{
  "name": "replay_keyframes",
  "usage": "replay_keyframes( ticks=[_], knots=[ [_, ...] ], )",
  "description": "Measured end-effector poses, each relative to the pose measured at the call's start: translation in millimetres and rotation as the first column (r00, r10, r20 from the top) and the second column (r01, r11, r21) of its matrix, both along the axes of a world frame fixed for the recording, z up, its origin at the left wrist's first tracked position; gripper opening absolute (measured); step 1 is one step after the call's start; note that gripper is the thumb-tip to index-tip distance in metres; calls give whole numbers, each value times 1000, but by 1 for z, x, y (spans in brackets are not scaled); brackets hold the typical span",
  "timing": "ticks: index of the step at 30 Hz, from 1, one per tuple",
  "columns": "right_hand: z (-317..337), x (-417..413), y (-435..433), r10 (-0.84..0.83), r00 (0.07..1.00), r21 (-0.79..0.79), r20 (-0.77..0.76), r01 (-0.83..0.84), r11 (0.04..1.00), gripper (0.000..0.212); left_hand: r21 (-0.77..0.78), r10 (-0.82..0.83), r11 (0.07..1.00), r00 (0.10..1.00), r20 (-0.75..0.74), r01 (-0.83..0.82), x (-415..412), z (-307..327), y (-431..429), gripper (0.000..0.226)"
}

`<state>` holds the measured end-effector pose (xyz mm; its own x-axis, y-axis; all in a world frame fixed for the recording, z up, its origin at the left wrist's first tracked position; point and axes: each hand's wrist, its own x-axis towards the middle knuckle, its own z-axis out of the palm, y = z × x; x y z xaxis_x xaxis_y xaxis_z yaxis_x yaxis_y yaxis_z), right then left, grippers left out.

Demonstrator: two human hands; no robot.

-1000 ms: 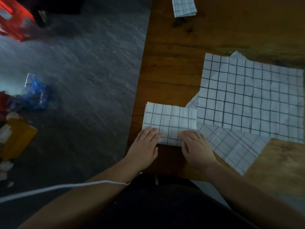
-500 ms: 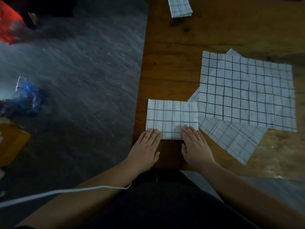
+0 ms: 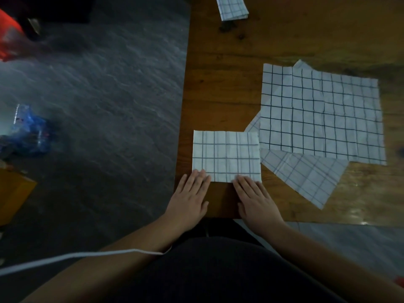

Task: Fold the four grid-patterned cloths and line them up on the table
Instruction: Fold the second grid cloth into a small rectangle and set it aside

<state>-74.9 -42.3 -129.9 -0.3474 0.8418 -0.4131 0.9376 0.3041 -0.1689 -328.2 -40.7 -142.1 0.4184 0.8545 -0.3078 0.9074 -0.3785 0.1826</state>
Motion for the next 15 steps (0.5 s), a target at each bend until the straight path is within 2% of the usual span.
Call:
replay_keyframes(
  ticks=[15],
  knots=[
    [1, 3, -5, -57, 998, 36, 16, 56, 998, 65, -43, 22, 999, 998, -51, -24, 5, -1, -4, 73]
  ],
)
